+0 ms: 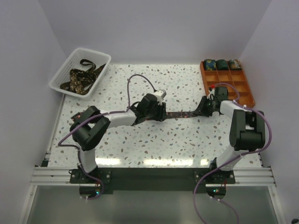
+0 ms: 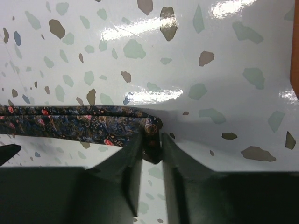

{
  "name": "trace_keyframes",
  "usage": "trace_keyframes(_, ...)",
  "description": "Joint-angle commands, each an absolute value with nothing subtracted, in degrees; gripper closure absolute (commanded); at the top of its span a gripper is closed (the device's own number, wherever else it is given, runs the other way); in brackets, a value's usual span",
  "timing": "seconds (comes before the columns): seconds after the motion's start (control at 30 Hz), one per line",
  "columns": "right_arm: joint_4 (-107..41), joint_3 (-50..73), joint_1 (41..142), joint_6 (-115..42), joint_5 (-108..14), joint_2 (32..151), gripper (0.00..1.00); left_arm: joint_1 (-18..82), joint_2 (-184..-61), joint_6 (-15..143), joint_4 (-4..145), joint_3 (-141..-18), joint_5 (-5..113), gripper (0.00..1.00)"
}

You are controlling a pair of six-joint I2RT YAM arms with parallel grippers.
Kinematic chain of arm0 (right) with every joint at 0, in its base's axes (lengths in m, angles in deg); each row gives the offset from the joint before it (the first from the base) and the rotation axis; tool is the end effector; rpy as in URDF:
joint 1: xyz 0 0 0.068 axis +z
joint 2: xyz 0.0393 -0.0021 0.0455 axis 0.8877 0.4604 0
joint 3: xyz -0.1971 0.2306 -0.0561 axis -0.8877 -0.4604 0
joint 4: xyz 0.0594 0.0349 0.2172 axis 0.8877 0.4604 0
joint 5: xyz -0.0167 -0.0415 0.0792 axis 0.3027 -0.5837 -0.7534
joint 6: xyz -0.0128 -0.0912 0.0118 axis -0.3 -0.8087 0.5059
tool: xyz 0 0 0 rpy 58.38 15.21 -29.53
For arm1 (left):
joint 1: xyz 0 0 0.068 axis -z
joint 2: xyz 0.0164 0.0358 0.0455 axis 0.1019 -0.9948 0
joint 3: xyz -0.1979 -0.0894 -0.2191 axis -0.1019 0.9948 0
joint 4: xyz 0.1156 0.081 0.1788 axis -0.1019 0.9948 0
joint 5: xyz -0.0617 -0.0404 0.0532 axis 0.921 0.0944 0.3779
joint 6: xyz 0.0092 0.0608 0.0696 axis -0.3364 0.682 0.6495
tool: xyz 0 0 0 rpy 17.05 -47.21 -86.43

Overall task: Roll the ties
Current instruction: Roll the tie

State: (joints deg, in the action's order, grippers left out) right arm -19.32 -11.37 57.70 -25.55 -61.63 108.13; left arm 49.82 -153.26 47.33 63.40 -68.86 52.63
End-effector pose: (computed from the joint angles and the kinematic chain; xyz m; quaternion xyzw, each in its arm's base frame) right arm 0.3288 0.0032 0.1780 0.1348 0.9379 0.2112 0.2398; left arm 0.2972 -0.3011 0.2053 0.1512 0.8752 -0.3132 0.3363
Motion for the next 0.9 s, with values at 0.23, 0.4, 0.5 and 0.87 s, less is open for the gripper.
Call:
trace_keyframes(0.23,-15.54,-8.54,61.43,-29.79,-54.91,101.98,0.50,50.41,-156.18,46.38,59.03,-71.63,49.24,0.59)
trace_keyframes(0.4,-11.48,-6.51,65.57,-33.48,-46.22,103.03,0.48,50.41,-156.97,45.59,59.21,-71.81,48.79,0.60)
trace_keyframes(0.5,-10.43,-5.72,66.36,-34.10,-44.88,103.99,0.48,50.41,-157.33,45.24,59.21,-71.90,48.44,0.60)
trace_keyframes(0.87,-8.84,-2.38,67.07,-36.65,-43.29,108.83,0.52,50.41,-157.77,43.83,60.17,-71.99,47.74,0.61)
